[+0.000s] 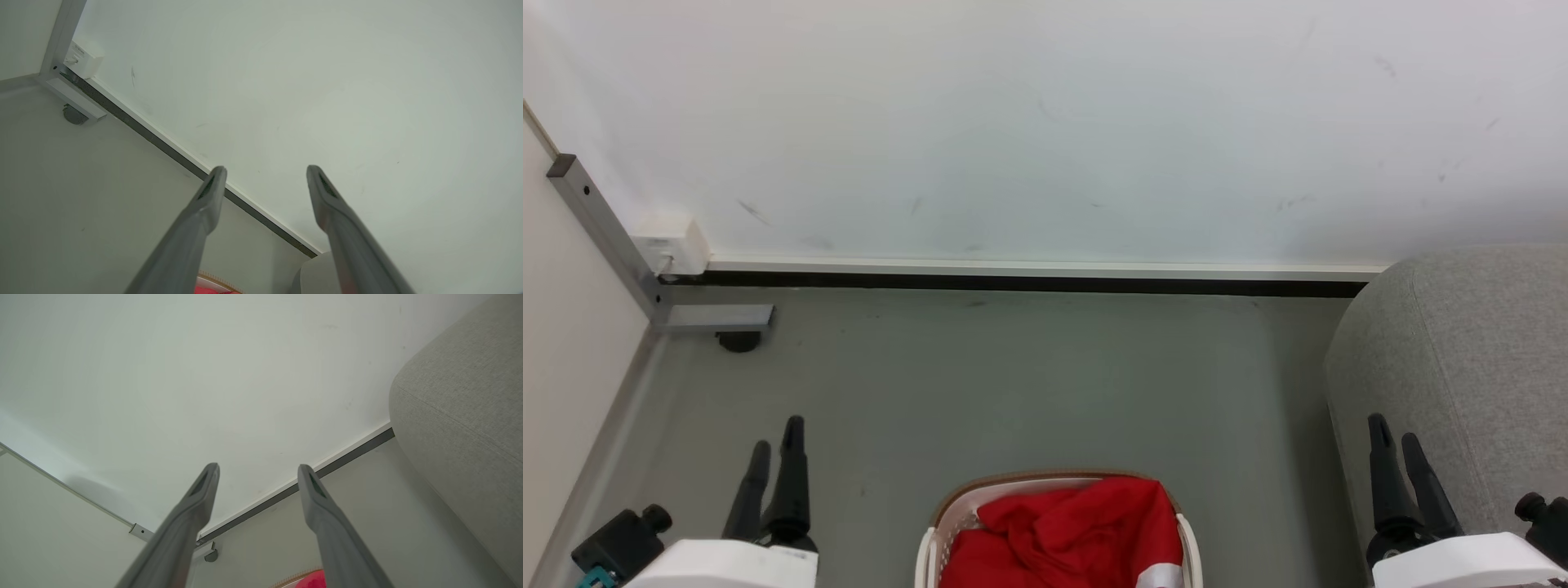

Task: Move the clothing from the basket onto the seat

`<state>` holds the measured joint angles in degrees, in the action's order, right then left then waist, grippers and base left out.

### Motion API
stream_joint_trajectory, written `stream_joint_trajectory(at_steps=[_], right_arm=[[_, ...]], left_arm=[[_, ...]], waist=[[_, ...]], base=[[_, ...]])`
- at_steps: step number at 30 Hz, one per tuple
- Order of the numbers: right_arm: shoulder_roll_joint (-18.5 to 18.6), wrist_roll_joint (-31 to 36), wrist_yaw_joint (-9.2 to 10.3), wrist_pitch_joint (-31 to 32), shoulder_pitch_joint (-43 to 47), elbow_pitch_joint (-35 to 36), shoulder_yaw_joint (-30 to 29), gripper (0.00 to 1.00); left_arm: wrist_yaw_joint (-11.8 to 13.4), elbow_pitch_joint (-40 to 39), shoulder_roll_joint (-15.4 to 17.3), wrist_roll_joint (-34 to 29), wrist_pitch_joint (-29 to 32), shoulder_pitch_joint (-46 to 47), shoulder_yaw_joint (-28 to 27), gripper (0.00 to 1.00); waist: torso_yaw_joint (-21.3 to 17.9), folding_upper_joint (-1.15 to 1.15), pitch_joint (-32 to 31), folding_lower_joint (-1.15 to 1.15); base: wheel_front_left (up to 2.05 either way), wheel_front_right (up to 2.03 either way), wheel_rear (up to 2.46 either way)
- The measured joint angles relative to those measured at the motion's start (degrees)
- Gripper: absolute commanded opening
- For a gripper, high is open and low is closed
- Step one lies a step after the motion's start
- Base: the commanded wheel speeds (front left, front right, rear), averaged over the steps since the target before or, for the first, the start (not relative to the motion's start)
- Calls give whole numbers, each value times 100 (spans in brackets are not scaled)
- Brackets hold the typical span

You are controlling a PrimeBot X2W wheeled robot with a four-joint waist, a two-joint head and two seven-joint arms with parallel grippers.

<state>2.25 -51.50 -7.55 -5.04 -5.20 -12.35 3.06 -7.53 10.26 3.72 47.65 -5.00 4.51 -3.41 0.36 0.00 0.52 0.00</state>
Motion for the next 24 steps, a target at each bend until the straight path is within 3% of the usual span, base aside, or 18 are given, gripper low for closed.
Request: stream_joint_trajectory(at_steps=[9,24], right_arm=[[4,994,0,-152,-40,-57,54,100],[14,2141,0,-371,-59,-313,171,100]], left_arm=[[51,-86,52,-1146,-130,0,127,100],[203,121,145,-2163,-374,-7,352,100]], waist=[[2,0,7,0],[-12,0,-26,0]], base=[[0,0,0],[0,0,0]])
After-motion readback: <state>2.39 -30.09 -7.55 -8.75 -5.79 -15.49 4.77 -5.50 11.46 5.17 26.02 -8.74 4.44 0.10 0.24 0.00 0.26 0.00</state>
